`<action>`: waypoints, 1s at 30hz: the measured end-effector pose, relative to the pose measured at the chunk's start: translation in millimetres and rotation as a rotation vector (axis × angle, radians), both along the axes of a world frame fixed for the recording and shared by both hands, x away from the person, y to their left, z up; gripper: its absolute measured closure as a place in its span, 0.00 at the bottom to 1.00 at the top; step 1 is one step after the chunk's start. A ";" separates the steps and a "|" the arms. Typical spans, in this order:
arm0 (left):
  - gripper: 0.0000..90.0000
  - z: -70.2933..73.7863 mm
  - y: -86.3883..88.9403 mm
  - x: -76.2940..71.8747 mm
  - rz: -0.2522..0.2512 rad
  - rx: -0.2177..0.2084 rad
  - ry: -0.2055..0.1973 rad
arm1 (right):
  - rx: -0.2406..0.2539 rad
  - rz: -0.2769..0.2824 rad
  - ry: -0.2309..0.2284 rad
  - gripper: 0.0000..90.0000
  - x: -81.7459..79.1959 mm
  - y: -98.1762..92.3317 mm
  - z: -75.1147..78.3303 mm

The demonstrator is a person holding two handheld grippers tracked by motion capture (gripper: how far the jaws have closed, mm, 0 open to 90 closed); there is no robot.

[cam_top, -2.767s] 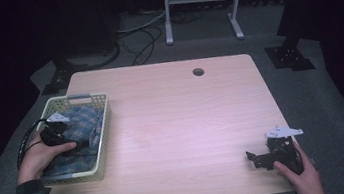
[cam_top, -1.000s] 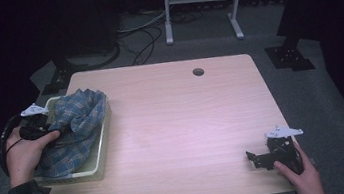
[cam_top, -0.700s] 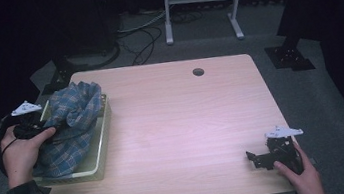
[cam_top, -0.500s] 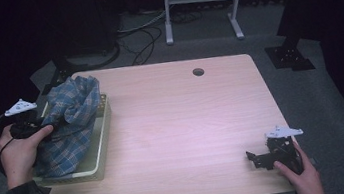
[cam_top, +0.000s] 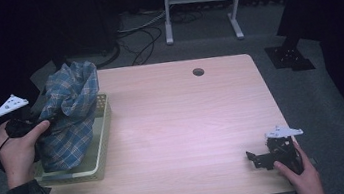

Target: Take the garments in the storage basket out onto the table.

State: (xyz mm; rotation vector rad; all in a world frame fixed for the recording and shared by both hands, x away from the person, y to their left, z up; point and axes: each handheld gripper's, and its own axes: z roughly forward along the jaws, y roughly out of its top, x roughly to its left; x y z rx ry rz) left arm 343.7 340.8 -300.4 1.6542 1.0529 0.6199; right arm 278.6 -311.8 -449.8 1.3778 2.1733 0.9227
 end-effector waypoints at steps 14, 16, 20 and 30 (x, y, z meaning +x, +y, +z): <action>0.67 15.7 -16.8 -4.1 -0.104 -0.102 -0.109 | 0.000 0.000 -0.001 0.00 0.1 0.0 0.0; 0.67 17.0 -20.2 -3.9 -0.121 -0.118 -0.116 | 0.000 -0.001 -0.001 0.00 0.0 0.0 0.0; 0.67 21.3 -28.9 -5.0 -0.146 -0.139 -0.127 | 0.000 -0.001 0.000 0.00 0.0 0.0 0.0; 0.67 40.0 -62.2 -12.3 -0.182 -0.135 -0.136 | 0.000 0.000 0.000 0.00 0.0 0.0 0.0</action>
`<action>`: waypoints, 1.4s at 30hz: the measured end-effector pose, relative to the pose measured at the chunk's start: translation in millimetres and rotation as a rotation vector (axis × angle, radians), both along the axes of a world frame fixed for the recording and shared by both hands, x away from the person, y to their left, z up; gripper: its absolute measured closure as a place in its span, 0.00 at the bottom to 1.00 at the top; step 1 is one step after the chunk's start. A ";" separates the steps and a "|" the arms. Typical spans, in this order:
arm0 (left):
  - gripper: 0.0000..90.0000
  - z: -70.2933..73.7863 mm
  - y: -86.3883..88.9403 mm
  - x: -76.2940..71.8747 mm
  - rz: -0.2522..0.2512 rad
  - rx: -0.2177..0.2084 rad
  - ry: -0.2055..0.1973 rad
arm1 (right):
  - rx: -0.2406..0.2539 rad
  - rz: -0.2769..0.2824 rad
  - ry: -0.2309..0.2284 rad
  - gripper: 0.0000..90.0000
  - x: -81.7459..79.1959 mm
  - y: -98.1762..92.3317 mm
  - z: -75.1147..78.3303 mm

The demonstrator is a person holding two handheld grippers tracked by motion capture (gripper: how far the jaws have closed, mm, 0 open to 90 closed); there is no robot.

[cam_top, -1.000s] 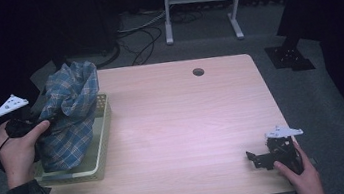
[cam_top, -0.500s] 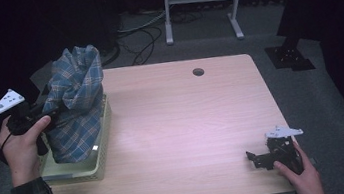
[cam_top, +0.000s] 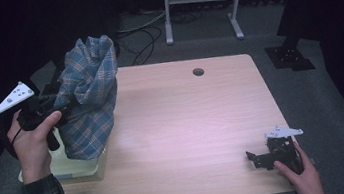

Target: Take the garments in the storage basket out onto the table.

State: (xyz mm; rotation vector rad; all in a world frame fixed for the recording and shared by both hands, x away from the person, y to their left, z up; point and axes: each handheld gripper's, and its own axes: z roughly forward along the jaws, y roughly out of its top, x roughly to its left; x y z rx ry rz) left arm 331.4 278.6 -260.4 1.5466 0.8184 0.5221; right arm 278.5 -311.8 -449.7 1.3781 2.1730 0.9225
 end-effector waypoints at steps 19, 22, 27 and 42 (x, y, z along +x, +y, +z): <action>0.67 -3.6 -81.2 11.0 -0.148 -0.036 0.030 | 0.000 0.000 0.000 0.00 0.0 0.0 0.0; 0.67 -6.6 -92.9 13.5 -0.169 -0.041 0.034 | 0.000 0.000 0.000 0.00 0.0 0.0 0.0; 0.67 -14.4 -114.1 17.9 -0.206 -0.035 0.042 | 0.000 0.000 0.000 0.00 0.0 0.0 0.0; 0.67 -51.9 -157.3 29.4 -0.249 -0.036 0.086 | 0.000 0.000 0.000 0.00 0.0 0.0 0.0</action>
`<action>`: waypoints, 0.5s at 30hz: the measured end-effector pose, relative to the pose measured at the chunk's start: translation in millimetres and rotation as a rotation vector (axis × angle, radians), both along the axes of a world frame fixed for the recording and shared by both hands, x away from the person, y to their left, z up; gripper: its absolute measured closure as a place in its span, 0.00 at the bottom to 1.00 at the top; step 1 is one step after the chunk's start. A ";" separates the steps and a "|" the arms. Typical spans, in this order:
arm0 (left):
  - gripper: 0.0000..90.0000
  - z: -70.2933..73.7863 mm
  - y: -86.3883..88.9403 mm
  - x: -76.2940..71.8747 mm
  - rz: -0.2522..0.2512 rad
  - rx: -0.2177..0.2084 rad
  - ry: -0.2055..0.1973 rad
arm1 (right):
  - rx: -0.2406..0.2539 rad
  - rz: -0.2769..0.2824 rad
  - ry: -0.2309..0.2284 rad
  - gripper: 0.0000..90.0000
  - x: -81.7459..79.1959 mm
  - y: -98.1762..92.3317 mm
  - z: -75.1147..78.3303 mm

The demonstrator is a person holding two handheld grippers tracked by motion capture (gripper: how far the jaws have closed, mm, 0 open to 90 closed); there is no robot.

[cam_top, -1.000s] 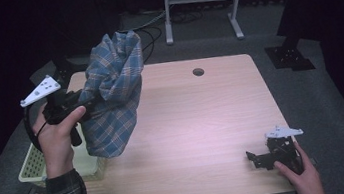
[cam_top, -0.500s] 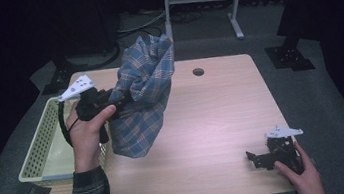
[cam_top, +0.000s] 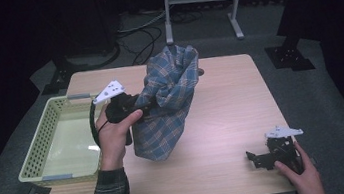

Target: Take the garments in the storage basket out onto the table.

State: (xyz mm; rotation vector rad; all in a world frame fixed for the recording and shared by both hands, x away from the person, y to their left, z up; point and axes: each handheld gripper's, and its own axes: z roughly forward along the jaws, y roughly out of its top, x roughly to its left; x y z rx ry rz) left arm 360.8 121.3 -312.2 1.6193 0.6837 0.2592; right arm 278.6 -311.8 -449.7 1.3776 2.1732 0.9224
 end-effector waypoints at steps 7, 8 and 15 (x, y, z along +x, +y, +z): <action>0.67 -22.5 -15.9 3.2 -0.022 0.026 0.027 | 0.000 -0.001 0.000 0.00 0.0 0.0 0.0; 0.67 -25.5 -18.0 3.5 -0.019 0.033 0.027 | 0.000 -0.001 0.000 0.00 0.0 0.1 0.0; 0.67 -43.2 -28.2 7.0 -0.028 0.073 0.056 | 0.000 -0.001 0.000 0.00 -0.1 0.1 0.0</action>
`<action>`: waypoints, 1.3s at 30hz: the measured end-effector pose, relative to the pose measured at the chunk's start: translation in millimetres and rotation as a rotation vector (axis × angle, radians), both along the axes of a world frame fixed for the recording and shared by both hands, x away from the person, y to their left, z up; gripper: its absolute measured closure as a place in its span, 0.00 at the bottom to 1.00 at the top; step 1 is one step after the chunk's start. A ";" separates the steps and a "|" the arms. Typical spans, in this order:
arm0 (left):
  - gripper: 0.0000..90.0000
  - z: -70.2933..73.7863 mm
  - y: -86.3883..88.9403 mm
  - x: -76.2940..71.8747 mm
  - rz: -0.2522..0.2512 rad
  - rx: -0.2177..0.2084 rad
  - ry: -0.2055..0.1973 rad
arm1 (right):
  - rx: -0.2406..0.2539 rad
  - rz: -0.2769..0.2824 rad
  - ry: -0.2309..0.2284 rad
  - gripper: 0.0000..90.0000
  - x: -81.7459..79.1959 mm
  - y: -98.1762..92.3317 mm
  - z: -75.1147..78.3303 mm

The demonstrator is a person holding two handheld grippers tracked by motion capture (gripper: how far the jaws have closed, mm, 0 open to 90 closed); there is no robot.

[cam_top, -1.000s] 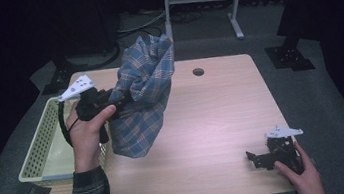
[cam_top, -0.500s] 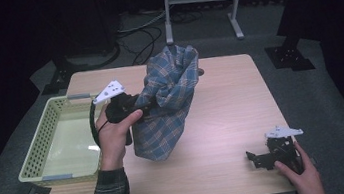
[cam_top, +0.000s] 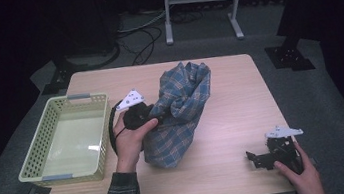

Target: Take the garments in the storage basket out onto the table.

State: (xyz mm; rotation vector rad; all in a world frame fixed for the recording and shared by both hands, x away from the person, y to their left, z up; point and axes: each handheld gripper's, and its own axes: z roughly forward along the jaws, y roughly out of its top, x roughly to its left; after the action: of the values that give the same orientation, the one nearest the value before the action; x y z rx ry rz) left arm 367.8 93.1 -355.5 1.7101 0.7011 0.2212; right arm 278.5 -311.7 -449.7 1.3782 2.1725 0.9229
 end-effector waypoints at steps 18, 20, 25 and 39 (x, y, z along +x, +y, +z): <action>0.66 -36.4 -29.9 13.6 -0.042 0.140 0.092 | 0.000 0.000 0.000 0.00 0.0 0.0 0.0; 0.66 -37.7 -33.2 15.1 -0.045 0.159 0.105 | 0.000 0.000 0.000 0.00 0.0 0.0 0.0; 0.65 -38.9 -40.6 18.4 -0.050 0.215 0.138 | 0.000 0.000 0.000 0.00 0.0 0.0 0.0; 0.61 -45.3 -59.0 25.0 -0.067 0.330 0.191 | 0.000 0.000 0.000 0.00 0.0 0.0 0.0</action>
State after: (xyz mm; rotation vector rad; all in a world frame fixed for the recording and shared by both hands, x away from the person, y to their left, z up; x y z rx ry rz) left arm 392.7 34.1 -400.8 2.0865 0.7774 0.1316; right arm 278.5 -311.8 -449.8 1.3783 2.1729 0.9230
